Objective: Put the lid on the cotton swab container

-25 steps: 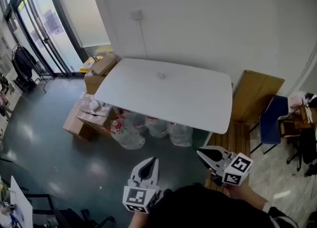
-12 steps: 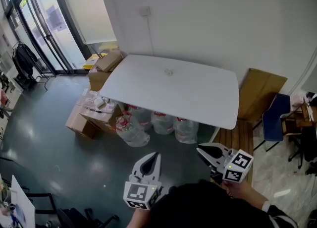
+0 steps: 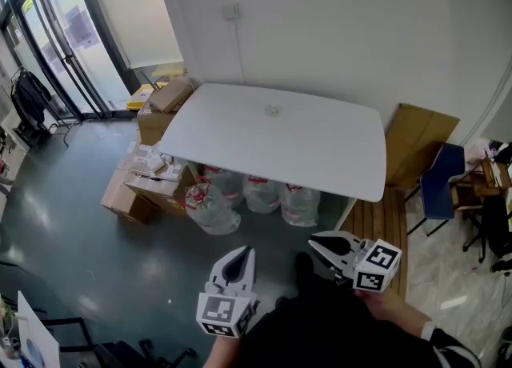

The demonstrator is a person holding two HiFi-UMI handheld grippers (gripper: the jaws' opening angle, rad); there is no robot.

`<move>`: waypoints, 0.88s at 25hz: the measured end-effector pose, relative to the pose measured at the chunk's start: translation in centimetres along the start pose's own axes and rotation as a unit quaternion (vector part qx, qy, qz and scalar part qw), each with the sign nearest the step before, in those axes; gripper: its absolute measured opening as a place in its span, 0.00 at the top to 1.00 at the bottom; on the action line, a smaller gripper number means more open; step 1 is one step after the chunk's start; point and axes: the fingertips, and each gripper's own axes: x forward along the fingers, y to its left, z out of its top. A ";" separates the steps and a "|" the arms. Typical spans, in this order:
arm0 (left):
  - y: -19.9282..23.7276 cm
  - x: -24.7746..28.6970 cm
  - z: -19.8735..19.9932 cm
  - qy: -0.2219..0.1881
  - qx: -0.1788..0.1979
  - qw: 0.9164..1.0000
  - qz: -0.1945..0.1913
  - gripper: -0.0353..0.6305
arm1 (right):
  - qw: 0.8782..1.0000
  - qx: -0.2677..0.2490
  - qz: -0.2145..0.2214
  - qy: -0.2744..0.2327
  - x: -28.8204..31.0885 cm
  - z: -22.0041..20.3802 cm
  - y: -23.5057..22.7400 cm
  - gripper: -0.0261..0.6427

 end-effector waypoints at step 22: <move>9.8 15.7 3.6 0.024 -0.015 0.999 0.035 0.93 | 0.996 0.054 0.059 0.027 10.9 5.0 -15.8 0.94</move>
